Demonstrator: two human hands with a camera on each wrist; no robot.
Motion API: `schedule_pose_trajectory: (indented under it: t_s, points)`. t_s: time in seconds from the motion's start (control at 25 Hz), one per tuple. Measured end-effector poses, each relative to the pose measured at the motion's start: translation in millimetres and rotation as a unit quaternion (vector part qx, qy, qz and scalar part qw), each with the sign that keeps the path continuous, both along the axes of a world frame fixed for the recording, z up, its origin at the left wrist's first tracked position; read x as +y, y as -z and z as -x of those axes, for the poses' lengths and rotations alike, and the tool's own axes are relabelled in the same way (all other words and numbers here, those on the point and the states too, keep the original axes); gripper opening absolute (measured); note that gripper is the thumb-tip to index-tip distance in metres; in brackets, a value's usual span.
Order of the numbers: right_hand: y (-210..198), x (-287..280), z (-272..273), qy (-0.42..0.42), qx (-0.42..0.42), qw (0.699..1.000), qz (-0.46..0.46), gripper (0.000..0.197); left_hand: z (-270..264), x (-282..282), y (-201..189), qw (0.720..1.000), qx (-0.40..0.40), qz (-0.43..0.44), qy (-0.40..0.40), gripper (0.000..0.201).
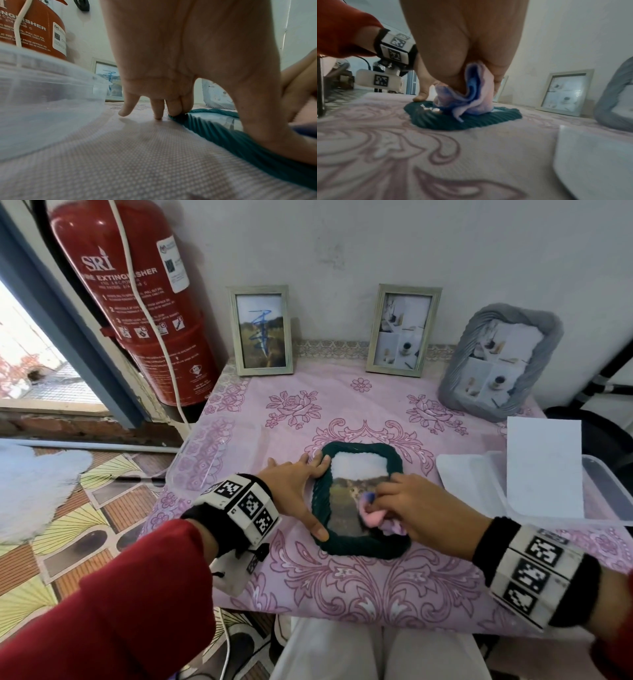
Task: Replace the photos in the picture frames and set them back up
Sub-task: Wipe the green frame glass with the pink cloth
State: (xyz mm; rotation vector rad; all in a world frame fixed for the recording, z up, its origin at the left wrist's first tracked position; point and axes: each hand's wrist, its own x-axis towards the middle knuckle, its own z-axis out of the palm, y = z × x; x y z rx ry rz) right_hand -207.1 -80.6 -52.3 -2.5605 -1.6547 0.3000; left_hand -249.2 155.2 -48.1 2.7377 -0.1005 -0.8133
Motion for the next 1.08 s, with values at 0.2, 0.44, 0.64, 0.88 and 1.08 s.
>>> schedule_pose_trajectory:
  t_s: [0.2,0.44,0.64,0.88,1.08]
  points:
    - [-3,27,-35,0.057,-0.031,0.998,0.002,0.018,-2,-3,-1,1.000,0.006,-0.014,0.002,0.129]
    - [6,44,-34,0.090,0.007,0.995,-0.037,0.013,-5,-5,-3,1.000,0.010,-0.026,-0.002,0.131]
    - [8,34,-8,0.044,0.034,0.998,-0.029,0.017,-5,-5,-3,1.000,0.012,-0.025,-0.008,0.131]
    - [5,12,-3,0.015,-0.011,0.999,0.027,0.031,-1,-9,-8,1.000,0.015,-0.025,-0.008,0.127]
    - [-2,34,-27,0.082,0.005,0.997,-0.002,0.019,-2,-9,-9,0.999,0.015,-0.040,0.000,0.125]
